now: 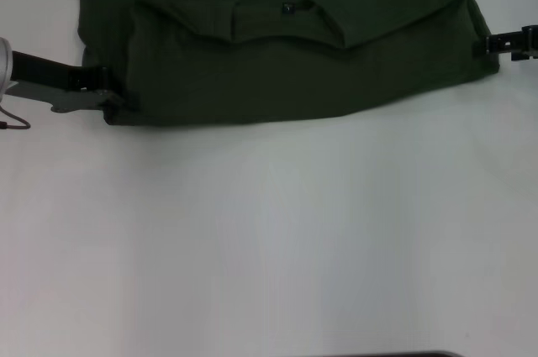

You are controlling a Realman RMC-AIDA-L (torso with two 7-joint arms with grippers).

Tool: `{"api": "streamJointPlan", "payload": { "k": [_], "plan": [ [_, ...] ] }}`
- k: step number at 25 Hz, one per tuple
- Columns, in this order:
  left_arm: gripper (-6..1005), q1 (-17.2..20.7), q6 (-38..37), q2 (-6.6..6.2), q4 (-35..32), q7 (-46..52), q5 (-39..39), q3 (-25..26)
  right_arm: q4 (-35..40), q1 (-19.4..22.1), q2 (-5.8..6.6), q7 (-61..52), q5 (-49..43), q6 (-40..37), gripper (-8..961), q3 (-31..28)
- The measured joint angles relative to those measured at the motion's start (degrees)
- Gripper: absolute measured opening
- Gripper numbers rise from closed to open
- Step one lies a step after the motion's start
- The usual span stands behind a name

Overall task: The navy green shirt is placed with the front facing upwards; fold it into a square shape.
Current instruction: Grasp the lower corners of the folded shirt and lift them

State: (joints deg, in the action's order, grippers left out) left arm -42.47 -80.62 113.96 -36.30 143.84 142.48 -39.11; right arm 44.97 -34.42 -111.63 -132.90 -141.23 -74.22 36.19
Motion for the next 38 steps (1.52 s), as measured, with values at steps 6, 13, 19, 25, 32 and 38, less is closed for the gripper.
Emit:
{"api": "streamJointPlan", "payload": {
  "k": [6,13,19,25,32,38],
  "plan": [
    [23,-0.15,-0.51,0.01,-0.37,0.38,-0.01,0.06,-1.96,-0.71,-0.92,1.02,0.00,3.80,925,0.02],
    [23,-0.23,-0.59,0.01,-0.53,0.64,-0.12,0.09,-5.23,-1.34,-1.00,1.33,-0.08,6.83,926,0.02],
    [24,-0.35,-0.46,0.01,-0.53,0.65,-0.23,0.10,-6.33,-1.81,-1.24,2.07,0.13,7.75,926,0.01],
    [24,-0.40,-0.32,0.01,-0.52,0.65,-0.36,0.09,-6.38,-2.42,-1.69,2.64,0.09,7.58,926,0.02],
    [24,-0.34,-0.23,0.10,-0.52,0.72,-0.47,0.09,-6.48,-2.25,-0.82,-0.82,-0.20,6.34,862,1.33],
    [23,-0.50,-0.06,0.10,-0.52,0.82,-0.54,0.09,-6.18,-1.95,0.02,-2.29,-0.24,4.68,699,1.50]
  ]
}}
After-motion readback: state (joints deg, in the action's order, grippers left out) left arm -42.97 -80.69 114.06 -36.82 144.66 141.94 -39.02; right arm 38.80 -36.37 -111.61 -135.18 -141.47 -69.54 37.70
